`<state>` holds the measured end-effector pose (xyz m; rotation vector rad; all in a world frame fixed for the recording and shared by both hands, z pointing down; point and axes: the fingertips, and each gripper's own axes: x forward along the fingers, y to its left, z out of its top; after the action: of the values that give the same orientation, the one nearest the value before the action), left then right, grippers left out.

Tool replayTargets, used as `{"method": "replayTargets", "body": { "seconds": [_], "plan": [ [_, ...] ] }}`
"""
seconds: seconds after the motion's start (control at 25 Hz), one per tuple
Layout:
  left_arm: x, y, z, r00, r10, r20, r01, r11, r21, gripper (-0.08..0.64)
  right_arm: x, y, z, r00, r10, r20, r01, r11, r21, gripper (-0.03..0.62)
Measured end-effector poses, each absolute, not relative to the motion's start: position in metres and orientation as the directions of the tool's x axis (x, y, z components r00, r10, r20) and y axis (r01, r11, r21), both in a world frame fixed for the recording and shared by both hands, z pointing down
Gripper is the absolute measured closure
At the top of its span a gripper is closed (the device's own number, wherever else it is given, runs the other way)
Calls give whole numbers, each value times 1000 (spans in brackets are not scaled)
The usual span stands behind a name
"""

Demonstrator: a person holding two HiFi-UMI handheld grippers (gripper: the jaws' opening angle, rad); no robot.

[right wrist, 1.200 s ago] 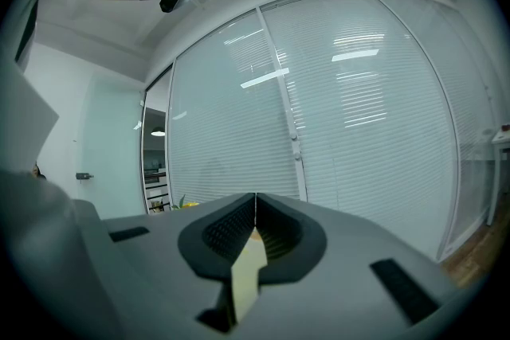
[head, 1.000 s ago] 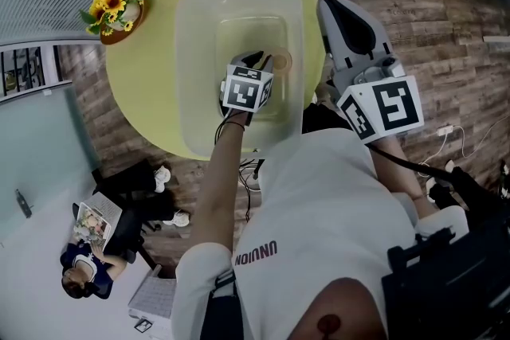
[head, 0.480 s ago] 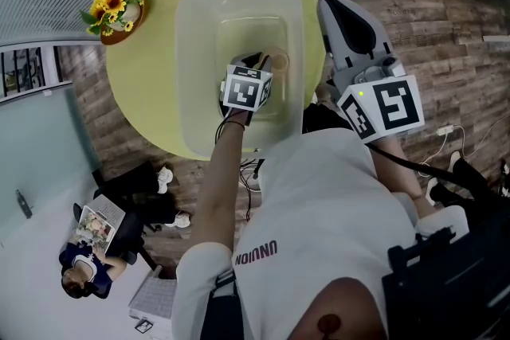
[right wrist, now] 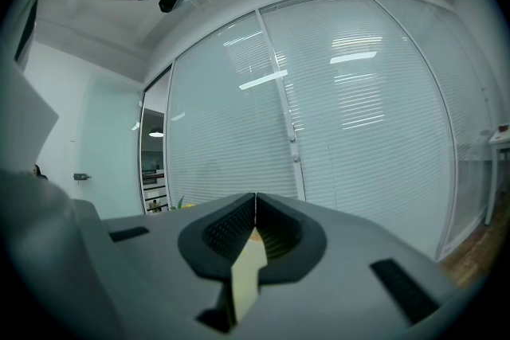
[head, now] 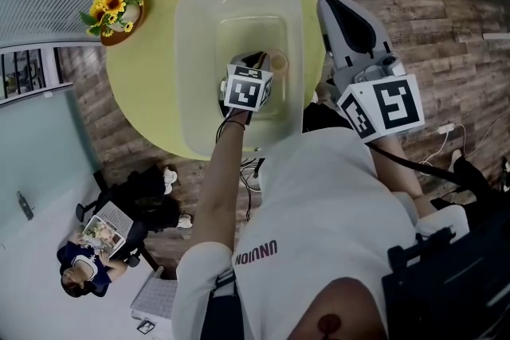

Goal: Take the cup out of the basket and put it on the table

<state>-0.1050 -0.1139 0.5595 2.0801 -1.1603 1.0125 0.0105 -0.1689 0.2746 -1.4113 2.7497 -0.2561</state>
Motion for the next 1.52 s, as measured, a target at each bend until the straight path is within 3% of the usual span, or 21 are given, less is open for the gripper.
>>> {"method": "replayTargets", "body": {
  "seconds": [1.52],
  "plan": [
    [-137,-131,478,217,-703,677,-932,-356,-71,526,-3,-153,267,-615,-788,22,-782,607,-146,572]
  ]
}}
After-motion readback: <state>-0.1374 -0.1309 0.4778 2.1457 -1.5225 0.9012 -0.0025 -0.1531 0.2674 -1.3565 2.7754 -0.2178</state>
